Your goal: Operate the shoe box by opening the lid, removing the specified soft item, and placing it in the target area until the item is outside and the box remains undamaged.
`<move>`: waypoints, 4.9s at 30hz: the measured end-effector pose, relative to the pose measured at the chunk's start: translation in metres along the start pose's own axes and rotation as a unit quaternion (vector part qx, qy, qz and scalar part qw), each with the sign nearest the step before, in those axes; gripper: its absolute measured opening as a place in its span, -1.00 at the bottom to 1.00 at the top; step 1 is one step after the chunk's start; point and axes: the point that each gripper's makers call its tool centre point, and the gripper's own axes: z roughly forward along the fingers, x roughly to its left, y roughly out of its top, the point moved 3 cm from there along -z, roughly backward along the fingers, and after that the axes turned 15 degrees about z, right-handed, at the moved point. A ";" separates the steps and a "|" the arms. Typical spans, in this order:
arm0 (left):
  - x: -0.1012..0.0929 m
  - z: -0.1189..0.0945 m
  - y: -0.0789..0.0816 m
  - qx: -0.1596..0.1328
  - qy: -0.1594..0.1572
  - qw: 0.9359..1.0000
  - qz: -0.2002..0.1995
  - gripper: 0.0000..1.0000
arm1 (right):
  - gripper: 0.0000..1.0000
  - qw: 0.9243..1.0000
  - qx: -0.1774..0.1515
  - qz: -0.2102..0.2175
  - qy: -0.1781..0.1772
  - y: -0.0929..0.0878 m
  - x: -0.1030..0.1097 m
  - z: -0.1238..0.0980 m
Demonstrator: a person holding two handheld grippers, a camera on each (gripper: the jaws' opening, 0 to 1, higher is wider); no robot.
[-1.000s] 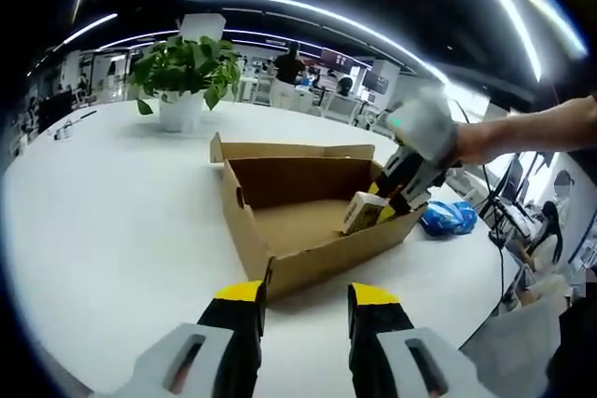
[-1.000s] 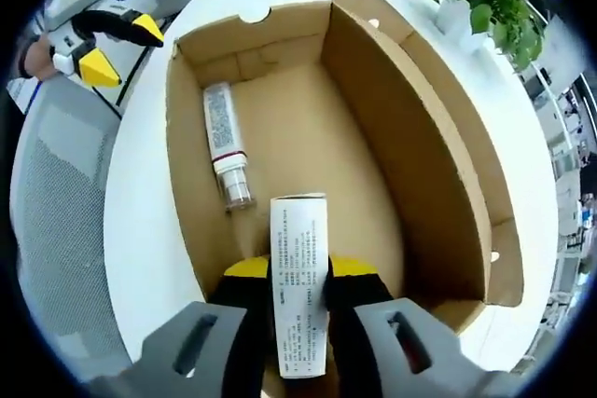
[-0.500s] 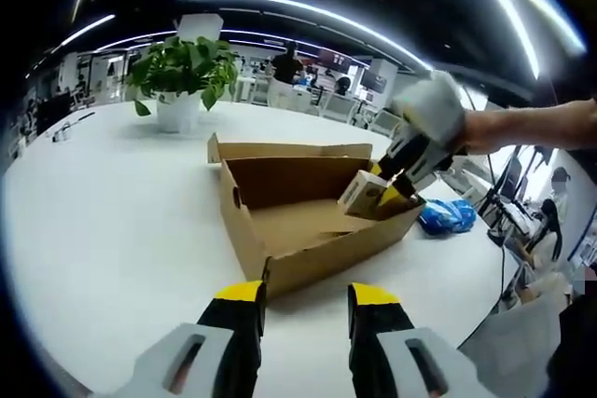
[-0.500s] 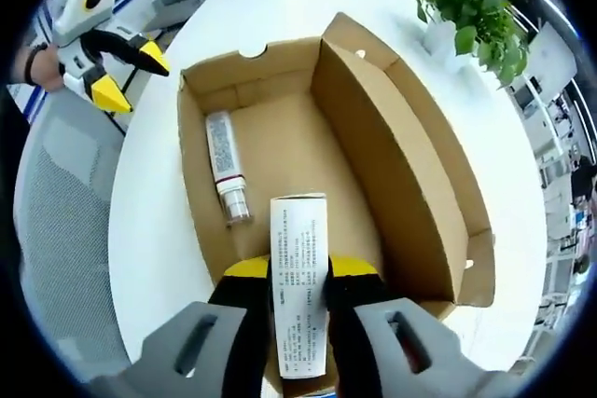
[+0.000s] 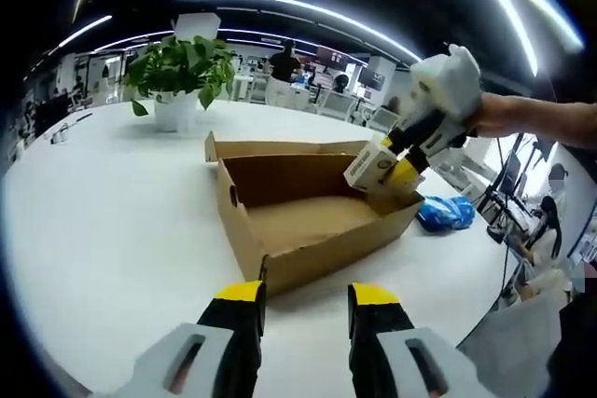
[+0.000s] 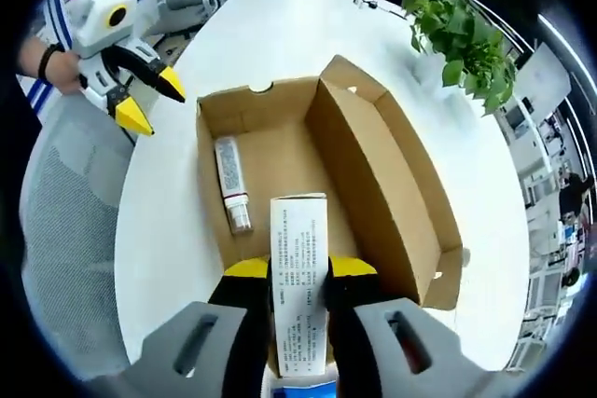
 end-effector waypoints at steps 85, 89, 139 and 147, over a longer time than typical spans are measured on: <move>0.004 -0.007 -0.004 0.035 0.043 0.998 0.006 -0.30 | -0.63 0.953 0.041 0.264 -0.141 -0.288 -0.057 -0.139; 0.006 -0.007 -0.006 0.038 0.045 0.998 0.007 -0.30 | -0.63 0.953 0.043 0.260 -0.147 -0.288 -0.074 -0.143; 0.019 -0.001 -0.015 0.061 0.070 0.996 -0.002 -0.28 | -0.62 0.971 0.190 -0.003 -0.144 -0.304 -0.188 -0.086; 0.020 -0.002 -0.016 0.067 0.075 0.995 0.000 -0.28 | -0.64 0.970 0.204 -0.021 -0.129 -0.312 -0.185 -0.074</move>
